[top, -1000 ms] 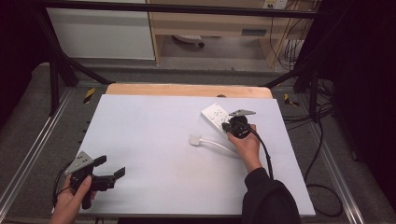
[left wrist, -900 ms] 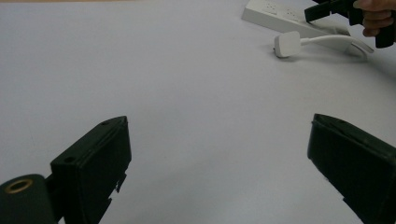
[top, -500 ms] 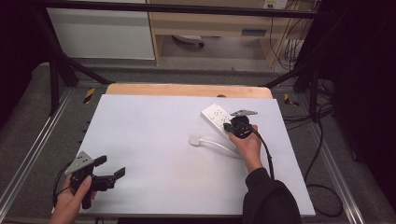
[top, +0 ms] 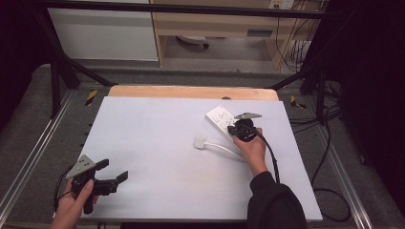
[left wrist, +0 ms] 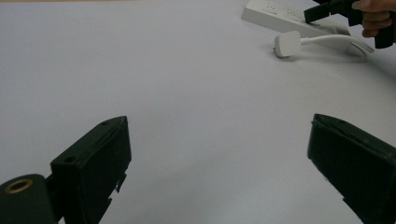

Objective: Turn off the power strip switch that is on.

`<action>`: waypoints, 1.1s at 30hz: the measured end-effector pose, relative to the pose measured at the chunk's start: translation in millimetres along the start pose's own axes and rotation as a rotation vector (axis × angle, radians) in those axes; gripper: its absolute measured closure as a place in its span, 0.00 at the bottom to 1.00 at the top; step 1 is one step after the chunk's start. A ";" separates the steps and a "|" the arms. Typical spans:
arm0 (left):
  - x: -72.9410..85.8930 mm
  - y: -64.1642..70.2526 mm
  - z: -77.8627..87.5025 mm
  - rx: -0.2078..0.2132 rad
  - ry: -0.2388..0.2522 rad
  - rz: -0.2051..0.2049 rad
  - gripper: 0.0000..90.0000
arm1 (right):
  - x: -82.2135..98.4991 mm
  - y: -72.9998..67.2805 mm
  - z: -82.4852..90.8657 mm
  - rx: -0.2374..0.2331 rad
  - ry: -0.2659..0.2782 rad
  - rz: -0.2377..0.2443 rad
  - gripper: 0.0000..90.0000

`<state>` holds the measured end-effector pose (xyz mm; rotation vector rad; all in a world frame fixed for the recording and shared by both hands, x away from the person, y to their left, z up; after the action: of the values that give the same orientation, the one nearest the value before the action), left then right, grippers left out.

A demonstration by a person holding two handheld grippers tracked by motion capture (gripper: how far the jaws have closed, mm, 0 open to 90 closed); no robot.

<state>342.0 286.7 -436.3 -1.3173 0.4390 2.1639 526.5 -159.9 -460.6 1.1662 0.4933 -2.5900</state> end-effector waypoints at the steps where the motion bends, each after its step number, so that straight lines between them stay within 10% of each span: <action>1: 0.1 -0.3 0.2 0.000 -0.001 -0.001 0.07 | 0.0 0.1 0.0 -0.001 0.000 0.001 1.00; 33: 0.7 -2.9 -1.5 -0.016 -0.004 0.009 0.07 | -8.4 -1.9 8.5 0.000 0.025 0.020 1.00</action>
<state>344.5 288.4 -437.5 -1.3221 0.4276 2.1812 525.5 -160.9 -448.6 1.1982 0.4847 -2.5614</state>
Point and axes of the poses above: each handheld gripper's, and its own axes: z roughly backward along the jaws, x roughly out of its underside, y roughly to its right, the point moved 4 cm from there along -z, roughly forward along the jaws, and after that the axes turned 11 degrees about -z, right-handed, at the moved point
